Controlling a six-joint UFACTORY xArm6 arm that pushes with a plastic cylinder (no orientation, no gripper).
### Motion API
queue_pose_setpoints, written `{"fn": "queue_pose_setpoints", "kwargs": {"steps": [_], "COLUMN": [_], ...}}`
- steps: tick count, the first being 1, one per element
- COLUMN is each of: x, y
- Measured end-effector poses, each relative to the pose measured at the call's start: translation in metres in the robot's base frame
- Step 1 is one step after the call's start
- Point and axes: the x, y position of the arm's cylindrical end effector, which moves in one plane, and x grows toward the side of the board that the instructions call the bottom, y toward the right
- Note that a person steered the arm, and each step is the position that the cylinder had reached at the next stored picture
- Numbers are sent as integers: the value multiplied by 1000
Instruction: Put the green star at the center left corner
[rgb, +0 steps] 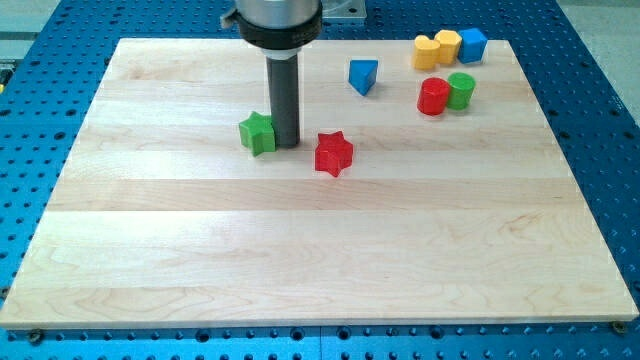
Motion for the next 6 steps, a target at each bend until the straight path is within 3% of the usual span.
{"fn": "queue_pose_setpoints", "kwargs": {"steps": [1, 2, 3, 4, 5, 6], "x": [-24, -14, -2, -1, 10, 20], "y": [18, -38, -49, 17, 39, -17]}}
